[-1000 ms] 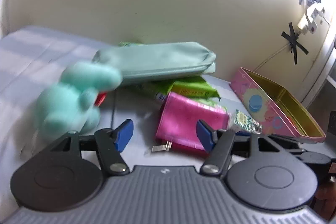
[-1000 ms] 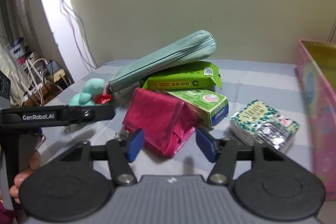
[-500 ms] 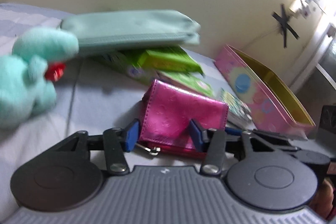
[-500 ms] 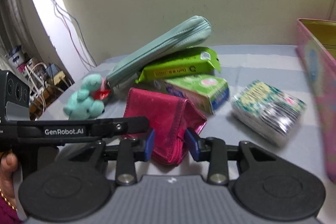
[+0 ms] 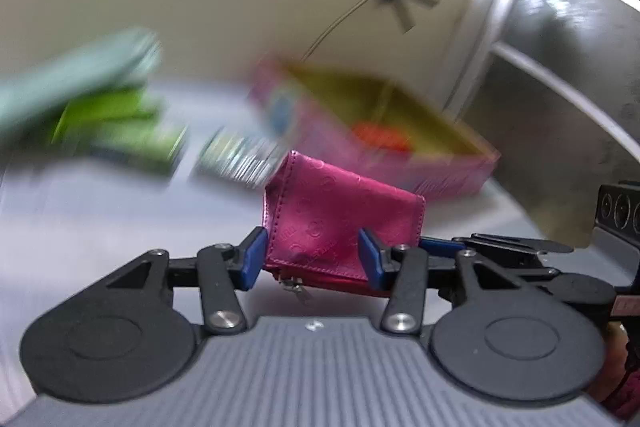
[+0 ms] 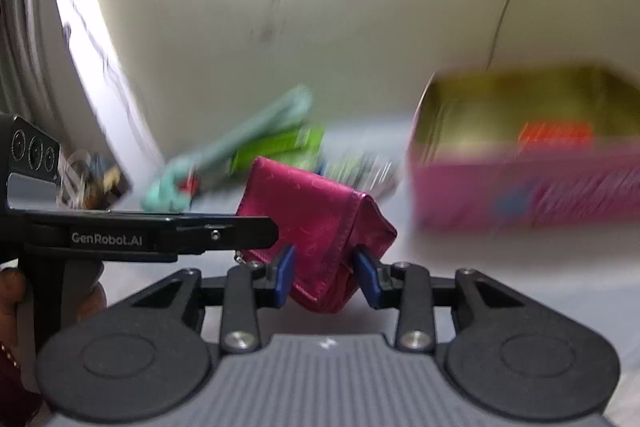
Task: Organize objects
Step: 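Carry the pink wallet in the left tool and release it into the tin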
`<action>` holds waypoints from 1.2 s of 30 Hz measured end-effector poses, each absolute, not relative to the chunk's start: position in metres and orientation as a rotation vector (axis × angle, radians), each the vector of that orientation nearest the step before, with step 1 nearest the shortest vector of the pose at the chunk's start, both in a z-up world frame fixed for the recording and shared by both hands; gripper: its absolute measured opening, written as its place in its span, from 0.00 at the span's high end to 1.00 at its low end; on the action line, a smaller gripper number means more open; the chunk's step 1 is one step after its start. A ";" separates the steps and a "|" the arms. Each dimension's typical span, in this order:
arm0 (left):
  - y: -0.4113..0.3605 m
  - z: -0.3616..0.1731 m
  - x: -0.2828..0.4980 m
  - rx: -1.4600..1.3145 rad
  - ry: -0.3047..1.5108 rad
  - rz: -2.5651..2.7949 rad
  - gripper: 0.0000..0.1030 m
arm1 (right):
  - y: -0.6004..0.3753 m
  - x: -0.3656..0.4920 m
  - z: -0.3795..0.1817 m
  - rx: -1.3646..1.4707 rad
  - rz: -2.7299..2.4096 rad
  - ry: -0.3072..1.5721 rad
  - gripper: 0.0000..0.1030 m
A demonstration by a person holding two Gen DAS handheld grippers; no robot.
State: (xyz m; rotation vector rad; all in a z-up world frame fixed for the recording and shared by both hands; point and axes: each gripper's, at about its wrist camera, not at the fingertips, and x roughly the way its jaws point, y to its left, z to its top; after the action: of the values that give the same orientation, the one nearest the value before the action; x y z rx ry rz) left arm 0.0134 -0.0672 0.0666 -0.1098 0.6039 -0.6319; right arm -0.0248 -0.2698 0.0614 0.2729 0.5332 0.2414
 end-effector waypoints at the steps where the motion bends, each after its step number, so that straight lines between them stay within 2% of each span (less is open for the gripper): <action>1: -0.078 0.081 0.016 -0.088 0.566 -0.647 0.50 | -0.279 -0.026 0.073 0.264 0.224 0.490 0.68; 4: -0.113 0.107 0.034 -0.040 0.493 -0.687 0.50 | -0.305 -0.020 0.100 0.211 0.163 0.398 0.67; 7: -0.146 0.107 0.066 -0.023 0.523 -0.685 0.51 | -0.331 0.004 0.106 0.187 0.111 0.397 0.68; 13: -0.192 0.075 0.132 -0.064 0.741 -0.657 0.51 | -0.390 0.077 0.087 0.276 0.130 0.617 0.68; 19: -0.216 0.058 0.162 -0.049 0.832 -0.616 0.51 | -0.422 0.124 0.065 0.377 0.160 0.779 0.68; 25: -0.249 0.050 0.176 0.044 0.854 -0.594 0.51 | -0.439 0.136 0.035 0.436 0.112 0.857 0.68; 26: -0.254 0.049 0.179 0.057 0.858 -0.589 0.51 | -0.443 0.136 0.033 0.432 0.092 0.853 0.68; 27: -0.258 0.048 0.182 0.067 0.858 -0.582 0.45 | -0.445 0.136 0.033 0.421 0.062 0.843 0.68; 29: -0.267 0.047 0.189 0.088 0.840 -0.573 0.41 | -0.447 0.135 0.037 0.382 -0.013 0.799 0.67; 36: -0.274 0.052 0.179 0.114 0.740 -0.561 0.41 | -0.440 0.102 0.046 0.304 -0.145 0.631 0.63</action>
State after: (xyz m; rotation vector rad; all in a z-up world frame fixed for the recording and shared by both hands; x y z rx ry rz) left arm 0.1786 -0.2744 0.0515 0.1143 0.7405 -0.5612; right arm 0.1018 -0.4398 0.0455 0.3039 0.6307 -0.1453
